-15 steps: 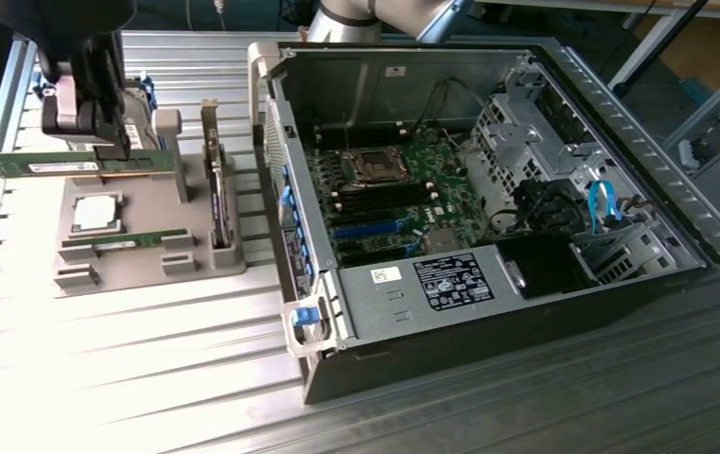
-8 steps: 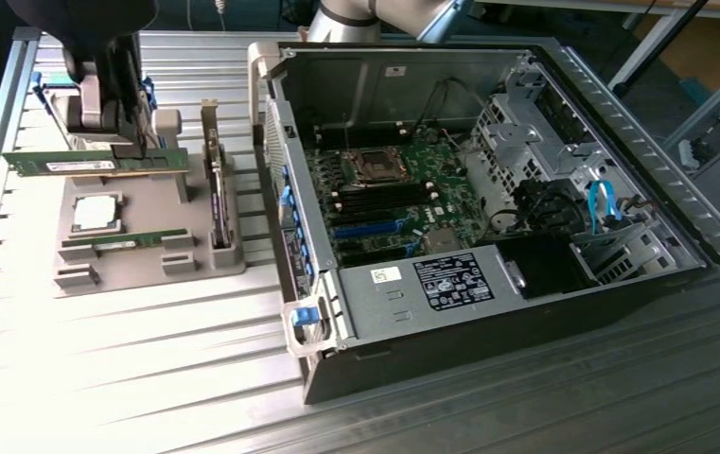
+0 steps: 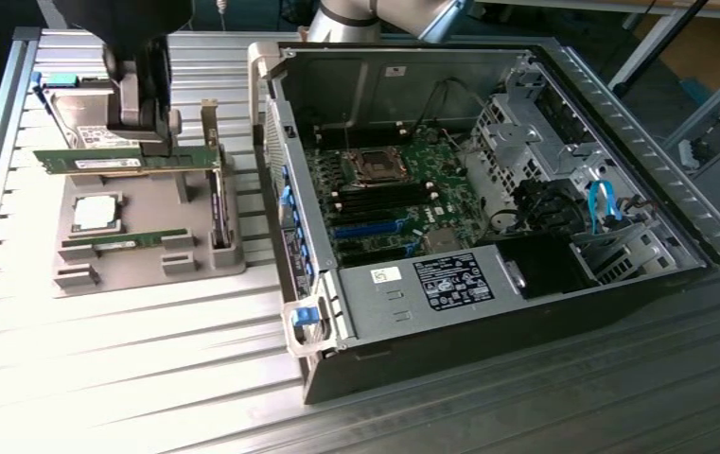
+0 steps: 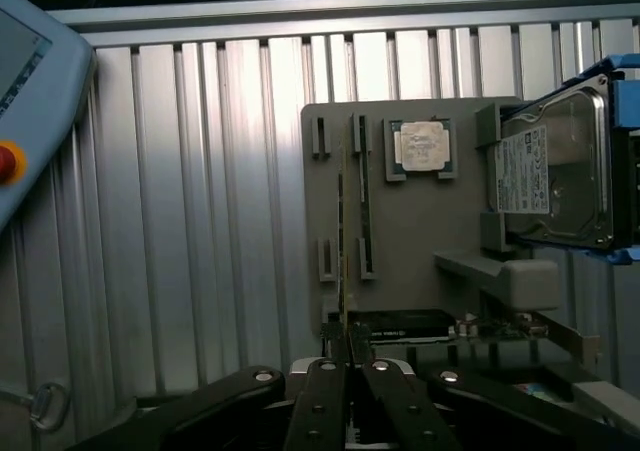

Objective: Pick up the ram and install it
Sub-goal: 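Pick up the ram and move it above insertion slot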

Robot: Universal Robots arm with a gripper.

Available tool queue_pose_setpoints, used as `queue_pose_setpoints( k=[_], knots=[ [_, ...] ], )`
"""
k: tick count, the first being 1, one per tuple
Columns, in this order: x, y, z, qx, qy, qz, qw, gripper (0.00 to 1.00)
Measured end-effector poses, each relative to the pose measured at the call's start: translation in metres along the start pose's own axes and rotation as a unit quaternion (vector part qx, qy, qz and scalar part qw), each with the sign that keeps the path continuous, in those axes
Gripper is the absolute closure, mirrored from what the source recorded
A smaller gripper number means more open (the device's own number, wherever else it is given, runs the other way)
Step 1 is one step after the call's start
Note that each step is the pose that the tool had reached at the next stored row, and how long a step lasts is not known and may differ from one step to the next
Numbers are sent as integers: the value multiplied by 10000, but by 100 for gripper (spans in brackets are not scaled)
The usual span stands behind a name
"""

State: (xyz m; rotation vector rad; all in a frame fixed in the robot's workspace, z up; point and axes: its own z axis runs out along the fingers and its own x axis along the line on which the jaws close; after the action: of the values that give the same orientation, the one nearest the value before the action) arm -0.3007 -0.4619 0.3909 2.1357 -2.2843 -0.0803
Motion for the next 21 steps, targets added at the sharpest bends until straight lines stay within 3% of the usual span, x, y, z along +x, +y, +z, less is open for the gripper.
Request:
queue_pose_setpoints(
  k=[21],
  knots=[
    [-20, -296, -17, 0, 0, -3, 10000, 88]
  ],
)
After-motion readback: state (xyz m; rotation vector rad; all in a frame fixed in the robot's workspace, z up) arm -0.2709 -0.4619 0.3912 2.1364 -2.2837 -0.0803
